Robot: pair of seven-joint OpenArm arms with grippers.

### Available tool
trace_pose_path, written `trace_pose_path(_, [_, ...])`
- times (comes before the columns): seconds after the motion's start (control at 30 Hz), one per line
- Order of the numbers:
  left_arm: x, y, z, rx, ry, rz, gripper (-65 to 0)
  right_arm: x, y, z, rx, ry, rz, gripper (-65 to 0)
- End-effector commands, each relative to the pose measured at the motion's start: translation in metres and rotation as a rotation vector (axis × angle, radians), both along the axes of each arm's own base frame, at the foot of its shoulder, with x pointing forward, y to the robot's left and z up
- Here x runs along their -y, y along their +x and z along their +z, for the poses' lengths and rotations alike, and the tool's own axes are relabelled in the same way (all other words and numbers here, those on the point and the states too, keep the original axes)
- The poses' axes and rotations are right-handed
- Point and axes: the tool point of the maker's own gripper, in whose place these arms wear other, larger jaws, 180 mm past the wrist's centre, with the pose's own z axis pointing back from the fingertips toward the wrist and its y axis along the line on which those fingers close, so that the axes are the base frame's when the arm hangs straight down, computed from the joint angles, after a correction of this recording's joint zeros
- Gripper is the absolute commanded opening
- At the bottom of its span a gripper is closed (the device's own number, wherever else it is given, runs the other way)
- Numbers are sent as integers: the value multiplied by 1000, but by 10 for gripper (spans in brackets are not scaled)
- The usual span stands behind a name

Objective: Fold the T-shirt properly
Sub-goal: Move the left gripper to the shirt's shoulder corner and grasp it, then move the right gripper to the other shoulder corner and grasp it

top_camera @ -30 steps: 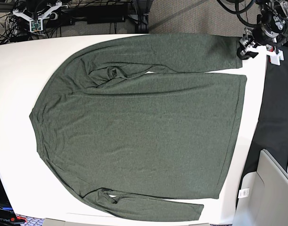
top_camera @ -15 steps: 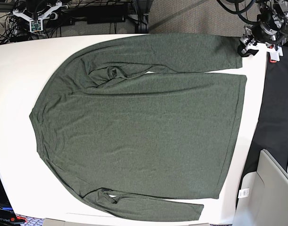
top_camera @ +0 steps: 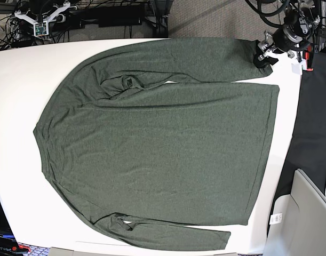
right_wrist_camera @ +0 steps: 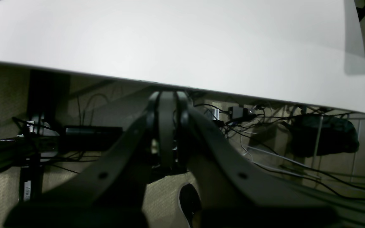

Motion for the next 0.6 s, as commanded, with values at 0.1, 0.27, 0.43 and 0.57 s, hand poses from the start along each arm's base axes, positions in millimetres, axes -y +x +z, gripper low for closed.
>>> trace_pose_path(0.1, [5,-18,-10,-89,-15,-17,-397,0,4,9,31,-10,11,-648])
trace_pose_path(0.27, [4,-16,-10,-84,-14,-14,-577,0,7,10,40,-10,12,-648])
trace_pose_path(0.43, [5,-17,-10,-89,-14,-18,-649,-4,14,19,67,-9,22,-648])
trace_pose_path(0.57, [5,-12,-2,-66,-1,-26,-650,-6,18,24,86,-7,30,-646])
